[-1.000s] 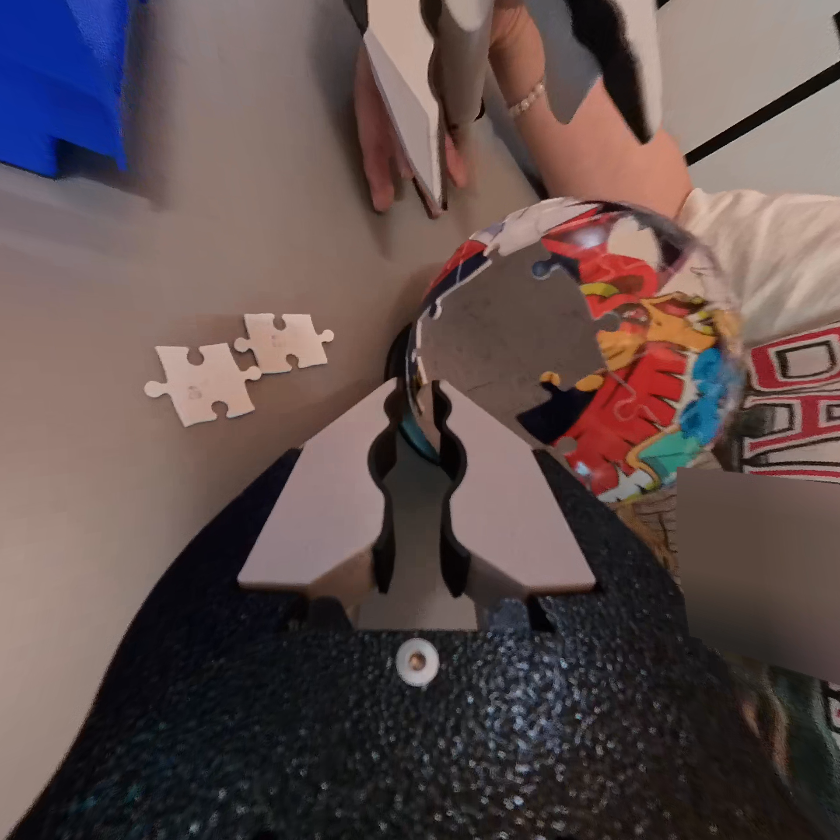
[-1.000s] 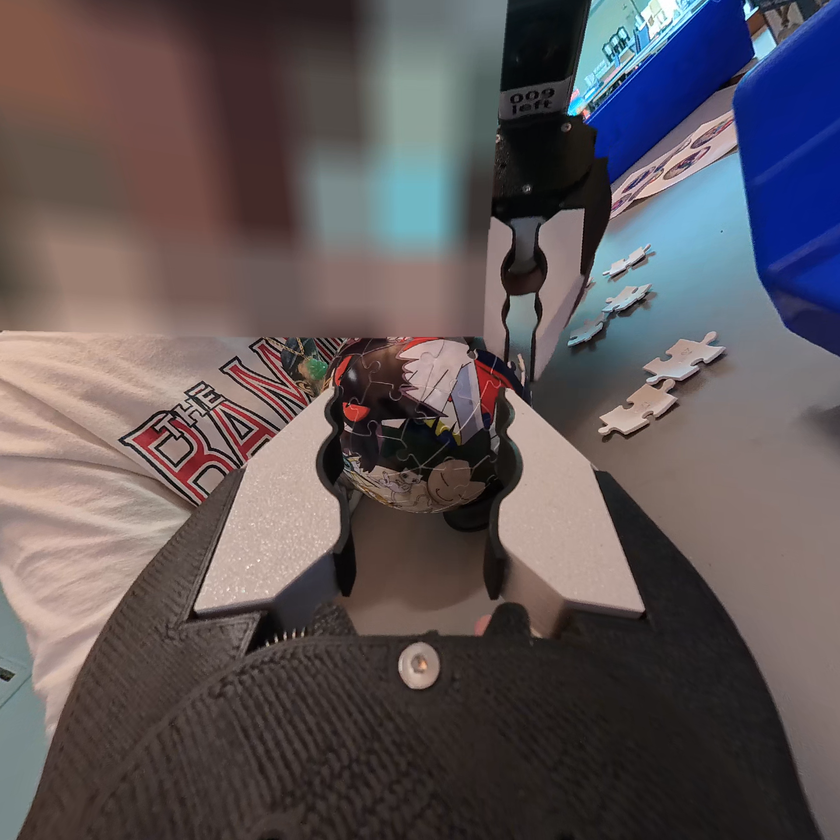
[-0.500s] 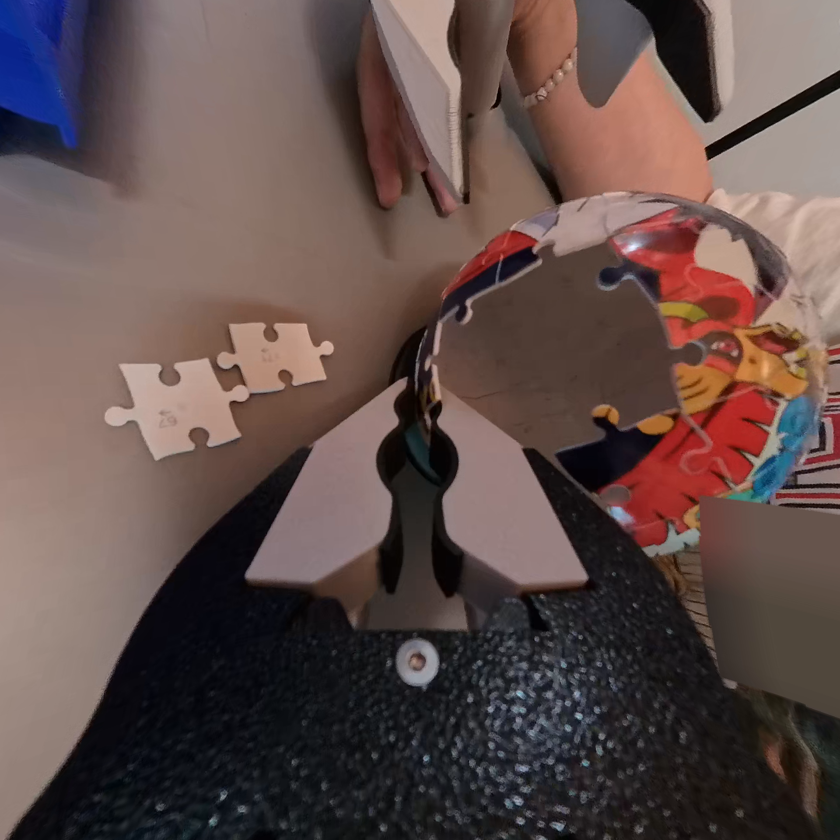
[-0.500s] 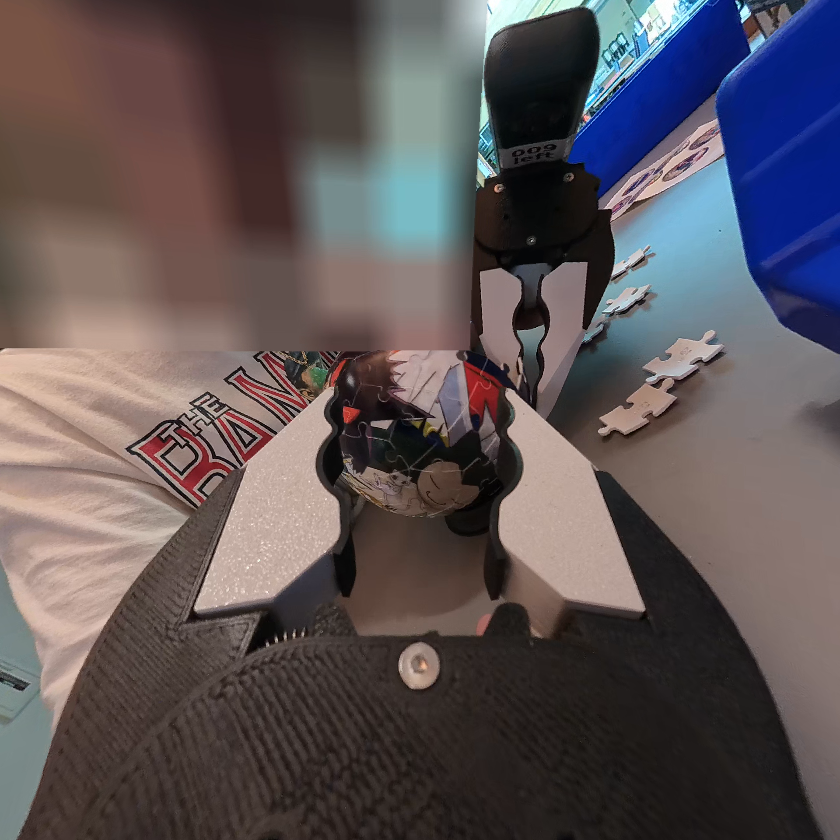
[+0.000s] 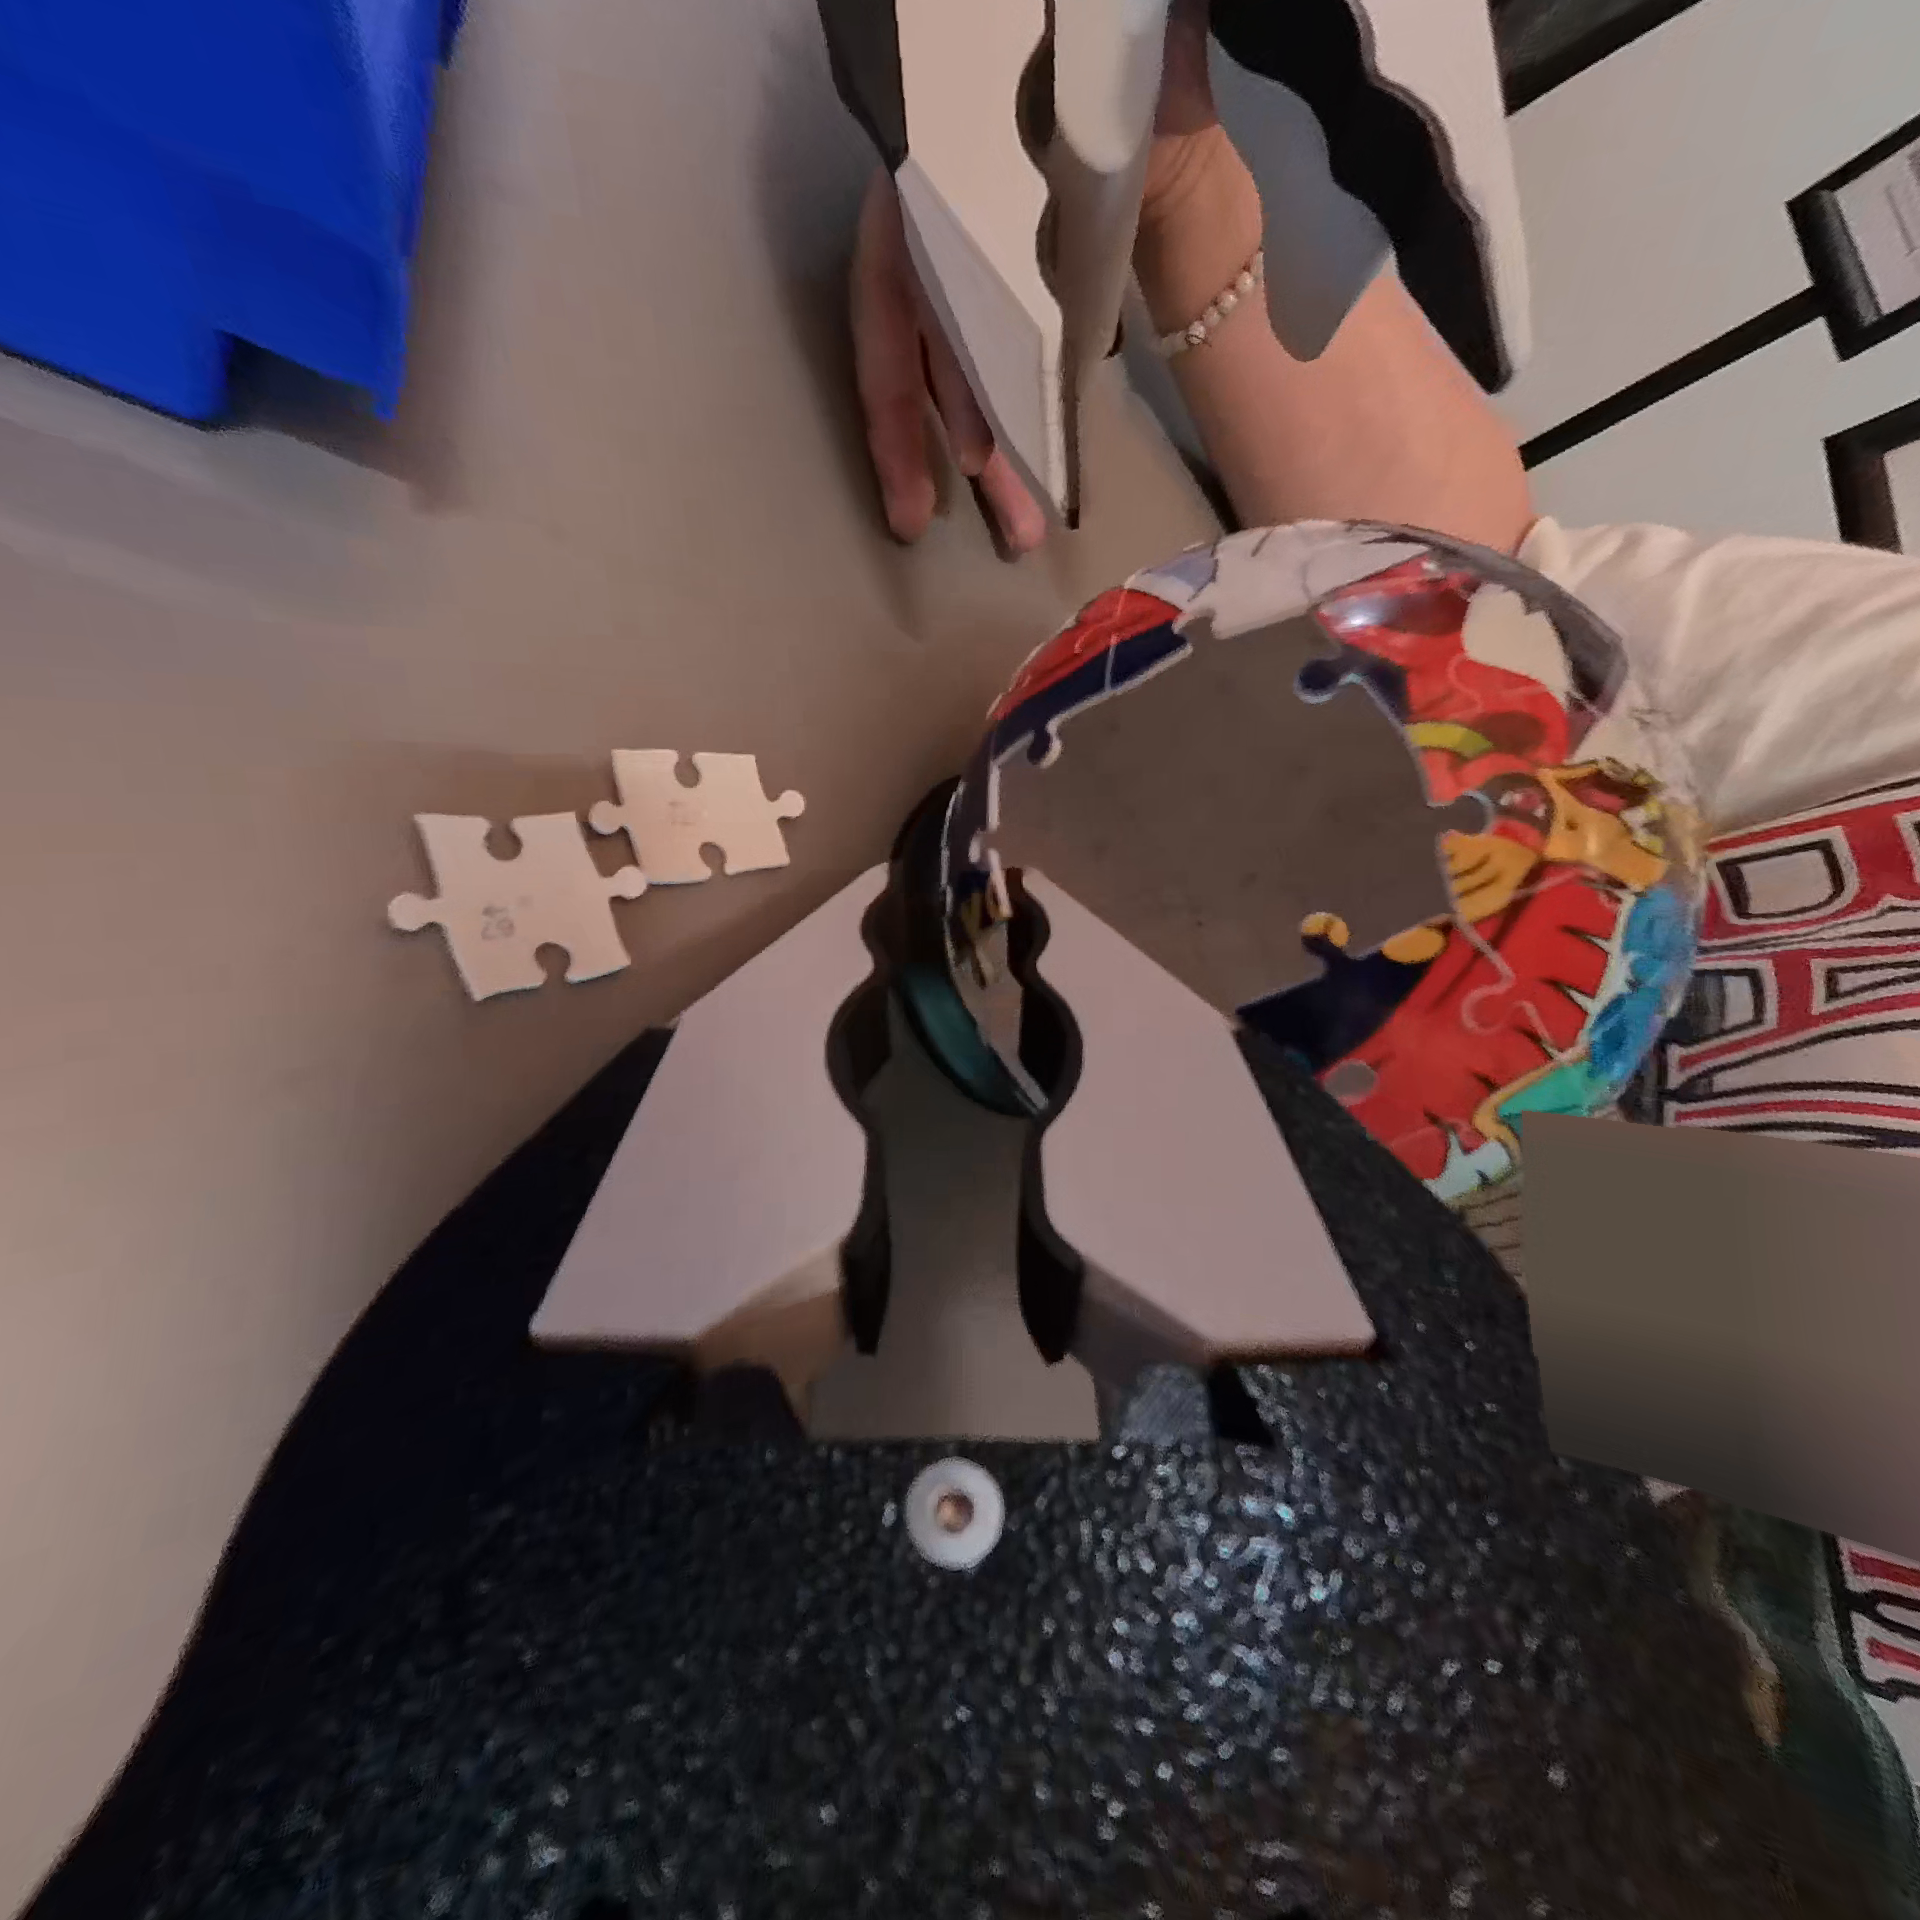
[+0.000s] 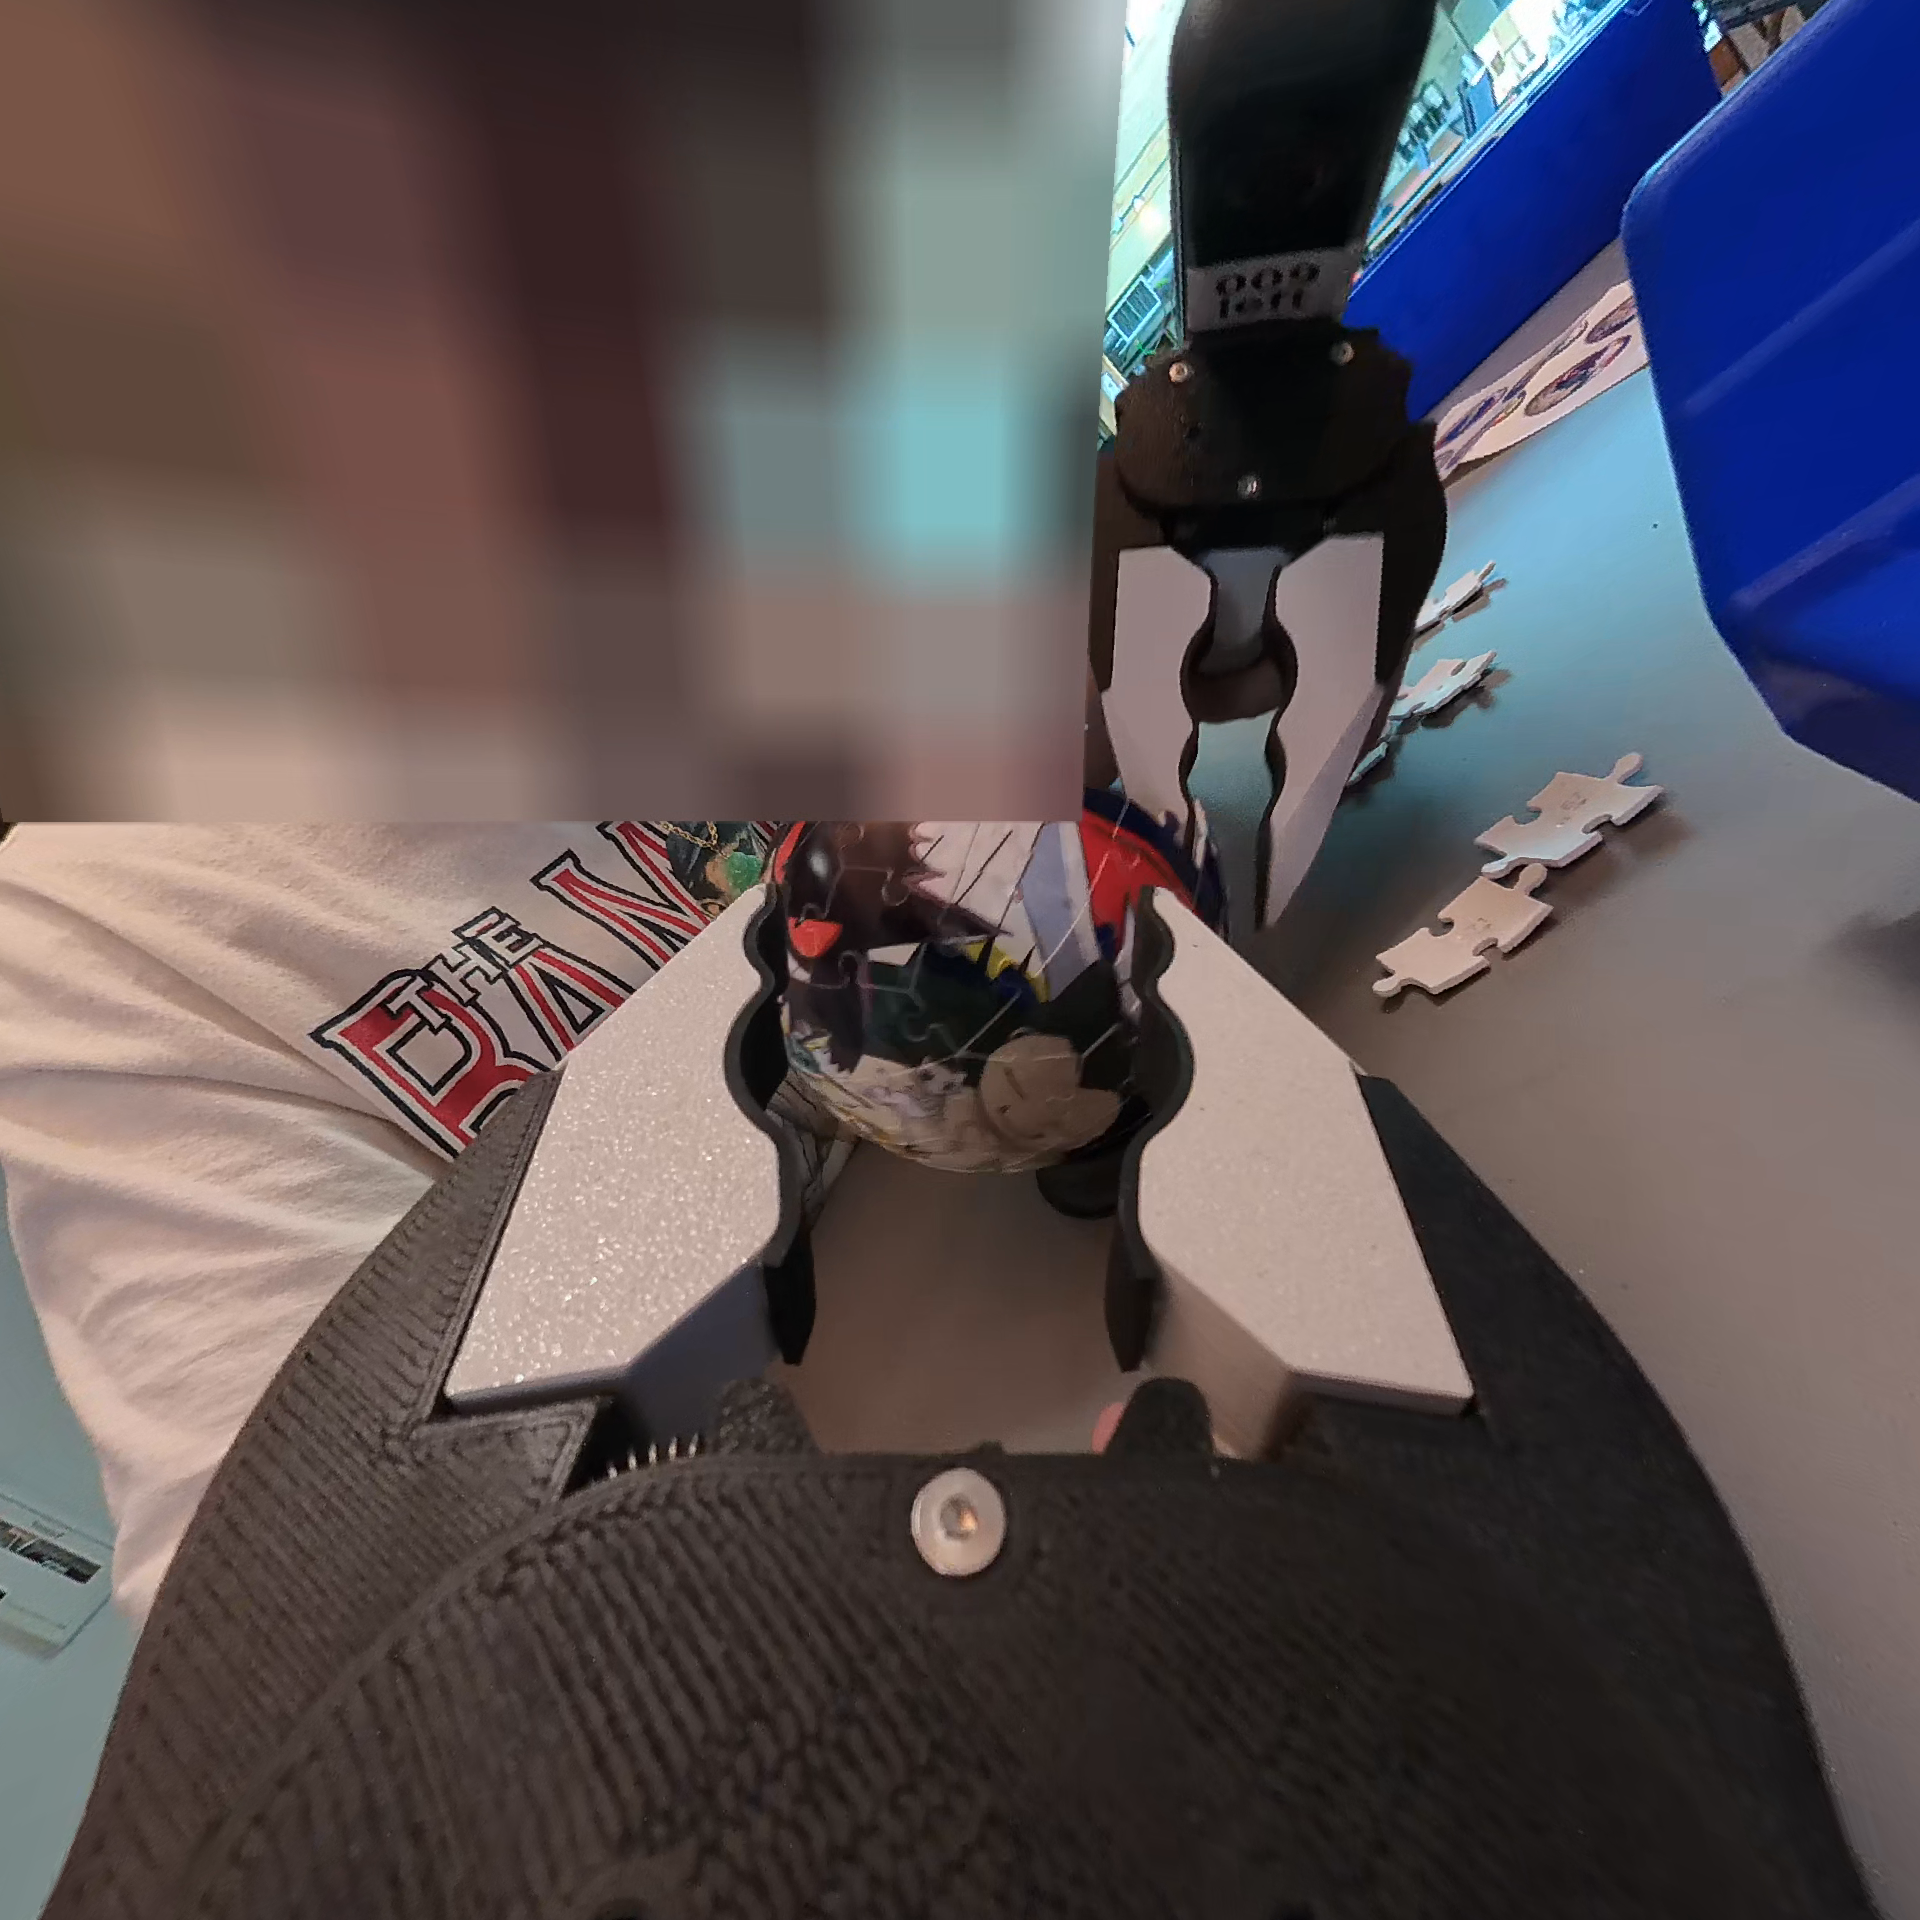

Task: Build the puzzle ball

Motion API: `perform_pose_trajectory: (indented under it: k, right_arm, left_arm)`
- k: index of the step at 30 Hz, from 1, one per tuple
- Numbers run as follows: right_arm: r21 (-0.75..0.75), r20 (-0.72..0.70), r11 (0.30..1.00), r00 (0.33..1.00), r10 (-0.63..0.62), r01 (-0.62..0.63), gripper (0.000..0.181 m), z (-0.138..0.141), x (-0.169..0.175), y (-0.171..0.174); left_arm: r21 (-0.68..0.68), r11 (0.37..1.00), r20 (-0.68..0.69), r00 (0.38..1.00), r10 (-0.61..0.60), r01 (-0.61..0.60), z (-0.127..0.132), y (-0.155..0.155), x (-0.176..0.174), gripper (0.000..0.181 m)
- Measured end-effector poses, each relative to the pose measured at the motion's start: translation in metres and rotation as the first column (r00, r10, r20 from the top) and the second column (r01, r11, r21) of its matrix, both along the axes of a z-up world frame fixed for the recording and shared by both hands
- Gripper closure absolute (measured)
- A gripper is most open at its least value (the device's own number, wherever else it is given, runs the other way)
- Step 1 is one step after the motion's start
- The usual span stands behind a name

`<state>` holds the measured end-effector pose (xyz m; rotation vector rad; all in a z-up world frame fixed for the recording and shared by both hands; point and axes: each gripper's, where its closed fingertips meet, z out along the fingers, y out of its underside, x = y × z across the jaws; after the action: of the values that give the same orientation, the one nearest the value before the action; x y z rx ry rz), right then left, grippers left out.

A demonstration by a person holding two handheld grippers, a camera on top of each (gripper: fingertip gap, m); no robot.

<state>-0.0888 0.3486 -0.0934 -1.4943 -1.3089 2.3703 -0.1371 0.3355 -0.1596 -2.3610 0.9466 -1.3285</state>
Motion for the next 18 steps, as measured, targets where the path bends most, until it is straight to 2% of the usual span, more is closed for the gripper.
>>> perform_pose_trajectory:
  k: [5,18]
  right_arm:
    - [-0.005,-0.001,1.000,1.000,0.000,0.000,0.117,0.000,0.000,0.001]
    - [-0.009,0.005,1.000,1.000,-0.002,0.002,0.117,-0.001,0.000,0.002]
  left_arm:
    - [0.022,0.999,0.026,0.999,0.032,-0.032,0.011,0.007,-0.008,0.168]
    - [0.104,0.991,0.005,0.996,0.085,-0.085,0.021,0.019,-0.017,0.169]
